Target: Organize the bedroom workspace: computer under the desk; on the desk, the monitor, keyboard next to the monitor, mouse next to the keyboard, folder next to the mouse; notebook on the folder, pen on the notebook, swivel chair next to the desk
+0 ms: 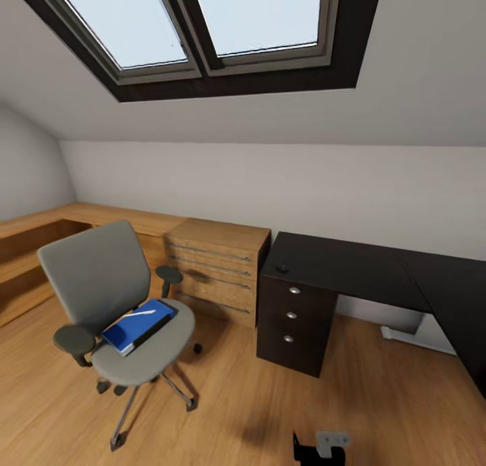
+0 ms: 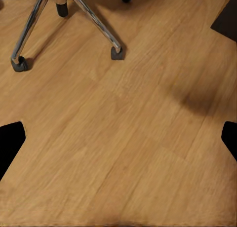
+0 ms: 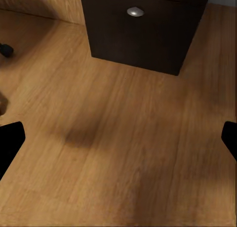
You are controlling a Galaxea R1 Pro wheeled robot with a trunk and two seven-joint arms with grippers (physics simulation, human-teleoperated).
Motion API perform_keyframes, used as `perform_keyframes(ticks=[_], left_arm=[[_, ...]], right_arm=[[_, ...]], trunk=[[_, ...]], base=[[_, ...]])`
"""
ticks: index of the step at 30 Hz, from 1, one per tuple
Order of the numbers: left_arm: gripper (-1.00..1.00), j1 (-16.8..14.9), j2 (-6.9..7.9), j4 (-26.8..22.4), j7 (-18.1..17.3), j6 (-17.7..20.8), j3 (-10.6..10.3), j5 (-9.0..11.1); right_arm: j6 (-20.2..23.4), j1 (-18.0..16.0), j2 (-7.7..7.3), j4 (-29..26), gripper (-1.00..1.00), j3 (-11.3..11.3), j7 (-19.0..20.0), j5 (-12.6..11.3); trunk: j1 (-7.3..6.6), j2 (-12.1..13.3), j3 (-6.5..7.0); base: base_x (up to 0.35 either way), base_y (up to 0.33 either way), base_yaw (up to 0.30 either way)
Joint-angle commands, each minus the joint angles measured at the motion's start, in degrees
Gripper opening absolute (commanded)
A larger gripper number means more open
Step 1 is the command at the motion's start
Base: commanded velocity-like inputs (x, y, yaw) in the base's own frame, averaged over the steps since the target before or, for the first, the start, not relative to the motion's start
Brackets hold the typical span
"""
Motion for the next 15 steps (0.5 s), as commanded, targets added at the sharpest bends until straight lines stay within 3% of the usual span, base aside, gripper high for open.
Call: perform_keyframes(ticks=[1,6,15], left_arm=[[1.0,-0.03,0.03,0.1,0.39,-0.18,-0.42,0.29],[1.0,-0.03,-0.03,0.89,0.39,-0.3,-0.51,0.23],[1.0,-0.03,-0.12,1.2,0.39,-0.46,-0.62,0.13]], right_arm=[[-1.13,-0.04,-0.07,0.58,1.0,-0.37,-0.23,0.38],[-3.29,-0.04,-0.05,1.78,1.0,-0.5,-0.28,0.26],[-4.16,-0.04,-0.17,2.61,1.0,-0.63,-0.3,0.23]], trunk=[[-0.04,-0.04,-0.06],[-0.04,-0.04,0.15],[-0.04,-0.04,0.89]], base=[[-0.328,0.006,0.0],[-0.294,0.003,0.0],[-0.07,0.0,0.0]])
